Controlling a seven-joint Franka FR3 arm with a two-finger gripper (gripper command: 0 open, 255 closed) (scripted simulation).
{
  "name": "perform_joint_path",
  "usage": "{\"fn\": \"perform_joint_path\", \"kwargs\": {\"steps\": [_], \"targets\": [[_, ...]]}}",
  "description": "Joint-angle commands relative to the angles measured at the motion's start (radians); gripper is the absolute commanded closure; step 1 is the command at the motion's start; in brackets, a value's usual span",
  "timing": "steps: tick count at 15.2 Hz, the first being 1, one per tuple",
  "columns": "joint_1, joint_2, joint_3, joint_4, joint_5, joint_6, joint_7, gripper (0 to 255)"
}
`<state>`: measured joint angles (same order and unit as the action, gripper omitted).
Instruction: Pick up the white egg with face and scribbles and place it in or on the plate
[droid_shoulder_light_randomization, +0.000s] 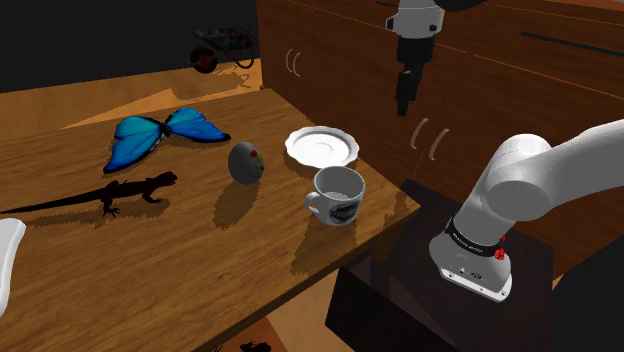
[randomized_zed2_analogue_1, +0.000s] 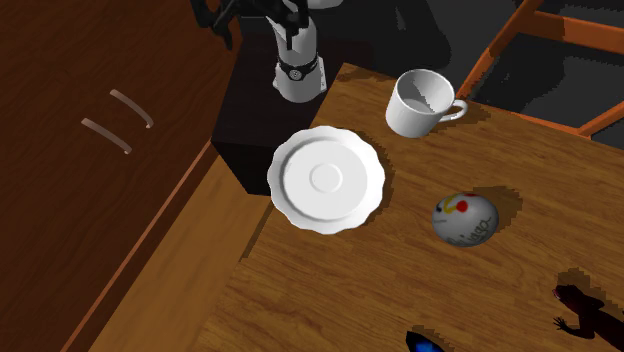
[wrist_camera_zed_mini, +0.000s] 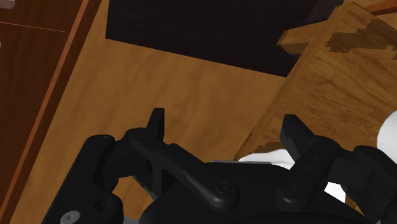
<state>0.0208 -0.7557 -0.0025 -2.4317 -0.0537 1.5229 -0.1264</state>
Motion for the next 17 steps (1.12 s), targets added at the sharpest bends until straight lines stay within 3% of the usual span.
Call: {"fn": "perform_joint_path", "kwargs": {"steps": [1,9,17], "targets": [[0.000,0.000,0.000,0.000,0.000,0.000,0.000,0],[0.043,0.238,0.155,0.176,0.092,0.026,0.205,0],[0.070,0.523,0.284,0.432,0.109,0.019,0.410,0]]}}
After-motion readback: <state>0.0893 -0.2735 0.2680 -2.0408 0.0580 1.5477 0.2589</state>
